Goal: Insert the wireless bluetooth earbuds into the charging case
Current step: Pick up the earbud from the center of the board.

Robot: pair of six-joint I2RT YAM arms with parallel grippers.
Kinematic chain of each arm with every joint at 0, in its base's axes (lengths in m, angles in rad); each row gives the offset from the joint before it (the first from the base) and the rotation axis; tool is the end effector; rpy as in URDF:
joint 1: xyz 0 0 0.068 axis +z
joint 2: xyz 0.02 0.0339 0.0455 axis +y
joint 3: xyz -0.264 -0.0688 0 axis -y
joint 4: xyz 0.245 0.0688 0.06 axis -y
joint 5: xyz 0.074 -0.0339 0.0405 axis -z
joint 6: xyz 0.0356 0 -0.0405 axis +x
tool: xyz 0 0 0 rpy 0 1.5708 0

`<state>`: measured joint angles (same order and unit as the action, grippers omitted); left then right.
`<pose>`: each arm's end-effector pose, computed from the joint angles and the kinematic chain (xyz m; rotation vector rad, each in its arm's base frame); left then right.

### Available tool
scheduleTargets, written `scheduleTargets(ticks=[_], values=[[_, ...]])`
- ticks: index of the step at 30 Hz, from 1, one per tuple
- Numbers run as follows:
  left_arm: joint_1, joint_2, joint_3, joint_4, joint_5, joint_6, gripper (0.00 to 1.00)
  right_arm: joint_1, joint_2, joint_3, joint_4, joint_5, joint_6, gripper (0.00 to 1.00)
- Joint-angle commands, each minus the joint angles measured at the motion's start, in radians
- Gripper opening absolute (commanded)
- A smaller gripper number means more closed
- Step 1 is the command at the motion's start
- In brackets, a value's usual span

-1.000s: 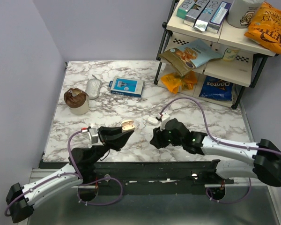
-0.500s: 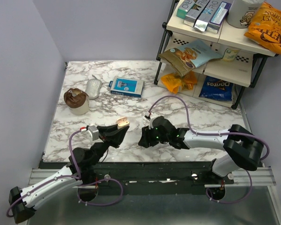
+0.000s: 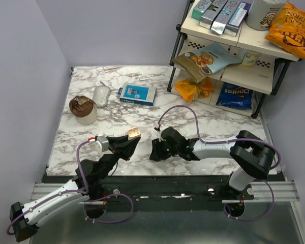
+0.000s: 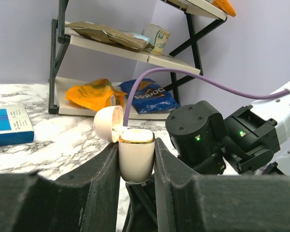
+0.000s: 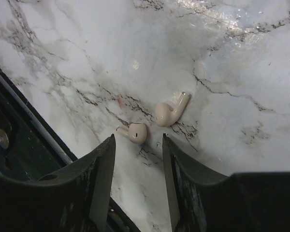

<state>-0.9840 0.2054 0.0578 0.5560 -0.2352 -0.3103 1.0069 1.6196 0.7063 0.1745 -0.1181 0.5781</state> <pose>0.0691 -0.0890 0.2338 0.1952 1.2180 -0.9999 0.1626 0.2650 0.1463 -0.5940 2.4220 0.8877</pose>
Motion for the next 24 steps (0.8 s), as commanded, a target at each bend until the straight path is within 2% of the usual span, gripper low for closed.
scheduleTargets(ticks=[1,11,24], values=[[-0.010,-0.011,0.030,-0.011,-0.026,0.014,0.00,0.007,0.040,0.036,0.000,0.014,-0.004,0.52],[-0.016,-0.008,0.030,-0.019,-0.033,0.014,0.00,0.007,0.072,0.047,-0.020,0.020,-0.014,0.48],[-0.019,-0.026,0.033,-0.027,-0.056,0.028,0.00,0.053,0.091,0.068,-0.116,0.110,0.012,0.47]])
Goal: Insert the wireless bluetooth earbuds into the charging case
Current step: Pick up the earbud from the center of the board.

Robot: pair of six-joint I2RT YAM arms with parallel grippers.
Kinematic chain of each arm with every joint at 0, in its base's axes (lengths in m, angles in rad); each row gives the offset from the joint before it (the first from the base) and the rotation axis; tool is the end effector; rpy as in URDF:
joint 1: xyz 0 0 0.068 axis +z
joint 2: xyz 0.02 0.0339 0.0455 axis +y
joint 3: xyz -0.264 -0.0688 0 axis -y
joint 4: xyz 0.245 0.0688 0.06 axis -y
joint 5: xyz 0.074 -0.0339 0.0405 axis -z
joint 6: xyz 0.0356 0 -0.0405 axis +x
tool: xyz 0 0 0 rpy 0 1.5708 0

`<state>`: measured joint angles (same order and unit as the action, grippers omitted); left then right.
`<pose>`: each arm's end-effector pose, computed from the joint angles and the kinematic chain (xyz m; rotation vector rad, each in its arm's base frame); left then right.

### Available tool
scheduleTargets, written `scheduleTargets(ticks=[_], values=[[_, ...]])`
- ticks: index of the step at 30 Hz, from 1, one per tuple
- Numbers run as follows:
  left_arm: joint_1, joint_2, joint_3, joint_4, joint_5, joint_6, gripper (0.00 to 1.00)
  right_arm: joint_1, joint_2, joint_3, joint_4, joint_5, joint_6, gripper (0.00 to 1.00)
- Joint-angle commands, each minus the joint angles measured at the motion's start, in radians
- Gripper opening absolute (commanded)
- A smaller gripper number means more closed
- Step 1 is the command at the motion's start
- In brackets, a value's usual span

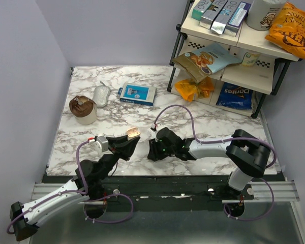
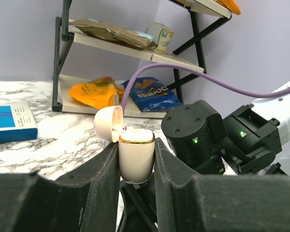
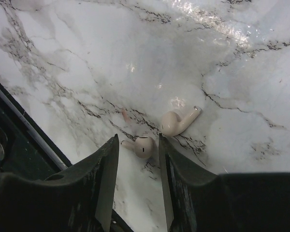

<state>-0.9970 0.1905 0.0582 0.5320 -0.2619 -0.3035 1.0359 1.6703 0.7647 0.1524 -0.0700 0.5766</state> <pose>0.0682 -0.0885 0.2328 0.1867 1.2296 -0.9858 0.1633 0.2805 0.1456 -0.6047 2.4204 0.8403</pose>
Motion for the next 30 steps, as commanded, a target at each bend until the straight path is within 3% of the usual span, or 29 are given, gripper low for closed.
scheduleTargets(ticks=[1,22,30], values=[[-0.006,-0.011,0.034,-0.003,-0.030,0.021,0.00,0.026,0.040,0.010,-0.105,0.065,0.019,0.46],[-0.014,-0.013,0.038,-0.021,-0.023,0.015,0.00,0.032,-0.017,-0.039,-0.185,0.107,0.048,0.43],[-0.015,-0.006,0.040,-0.020,-0.023,0.017,0.00,0.036,0.032,0.002,-0.205,0.093,0.029,0.41]])
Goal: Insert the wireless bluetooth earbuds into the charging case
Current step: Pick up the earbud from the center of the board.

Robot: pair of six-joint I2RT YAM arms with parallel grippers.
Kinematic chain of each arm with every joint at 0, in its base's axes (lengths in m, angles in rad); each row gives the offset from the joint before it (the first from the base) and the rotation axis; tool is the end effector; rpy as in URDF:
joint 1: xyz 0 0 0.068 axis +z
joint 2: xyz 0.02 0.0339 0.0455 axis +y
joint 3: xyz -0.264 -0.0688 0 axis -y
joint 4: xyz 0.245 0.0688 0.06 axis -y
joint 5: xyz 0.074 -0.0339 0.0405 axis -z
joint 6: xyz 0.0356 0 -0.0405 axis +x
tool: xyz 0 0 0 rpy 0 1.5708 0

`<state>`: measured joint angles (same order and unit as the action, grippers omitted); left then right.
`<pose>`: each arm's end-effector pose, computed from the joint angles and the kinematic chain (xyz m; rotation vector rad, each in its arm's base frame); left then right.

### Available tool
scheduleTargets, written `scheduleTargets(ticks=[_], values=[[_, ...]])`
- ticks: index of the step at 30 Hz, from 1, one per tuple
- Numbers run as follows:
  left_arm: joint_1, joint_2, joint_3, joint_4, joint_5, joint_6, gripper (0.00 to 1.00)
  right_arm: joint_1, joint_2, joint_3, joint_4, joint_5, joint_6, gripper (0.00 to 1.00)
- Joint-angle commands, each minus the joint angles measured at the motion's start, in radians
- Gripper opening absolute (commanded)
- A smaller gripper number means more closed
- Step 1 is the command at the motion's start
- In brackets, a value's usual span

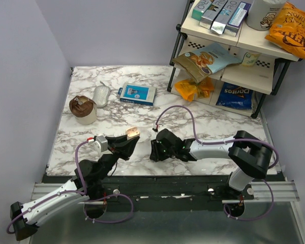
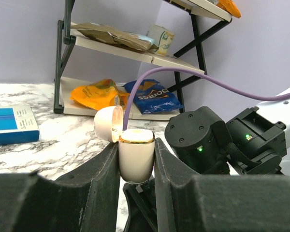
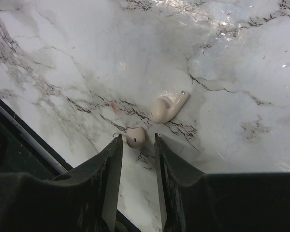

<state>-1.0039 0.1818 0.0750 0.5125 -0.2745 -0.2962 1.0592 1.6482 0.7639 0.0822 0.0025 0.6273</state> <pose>0.0671 -0.0875 0.2375 0.1816 1.2250 -0.9802 0.1559 0.2775 0.1465 -0.5395 2.4654 0.7602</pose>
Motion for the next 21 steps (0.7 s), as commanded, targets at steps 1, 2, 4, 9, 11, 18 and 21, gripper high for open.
scheduleTargets(ticks=[1,2,4,9,11,18,21], values=[[-0.009,0.002,0.025,-0.002,-0.011,0.011,0.00,0.016,0.062,0.008,-0.140,0.017,-0.021,0.41],[-0.009,0.002,0.025,-0.002,-0.011,0.009,0.00,0.015,0.068,0.011,-0.142,0.016,-0.023,0.41],[-0.010,0.002,0.023,-0.003,-0.009,0.011,0.00,0.016,0.079,0.023,-0.147,0.013,-0.026,0.40],[-0.012,0.004,0.025,0.000,-0.011,0.011,0.00,0.021,0.075,0.023,-0.154,0.017,-0.026,0.33],[-0.012,0.004,0.025,0.000,-0.009,0.012,0.00,0.019,0.062,0.015,-0.159,0.022,-0.023,0.30],[-0.013,0.005,0.028,0.004,-0.011,0.015,0.00,0.021,-0.037,-0.040,-0.174,0.077,-0.008,0.25],[-0.013,0.010,0.032,0.007,-0.015,0.023,0.00,0.019,-0.123,-0.066,-0.200,0.109,-0.023,0.25]])
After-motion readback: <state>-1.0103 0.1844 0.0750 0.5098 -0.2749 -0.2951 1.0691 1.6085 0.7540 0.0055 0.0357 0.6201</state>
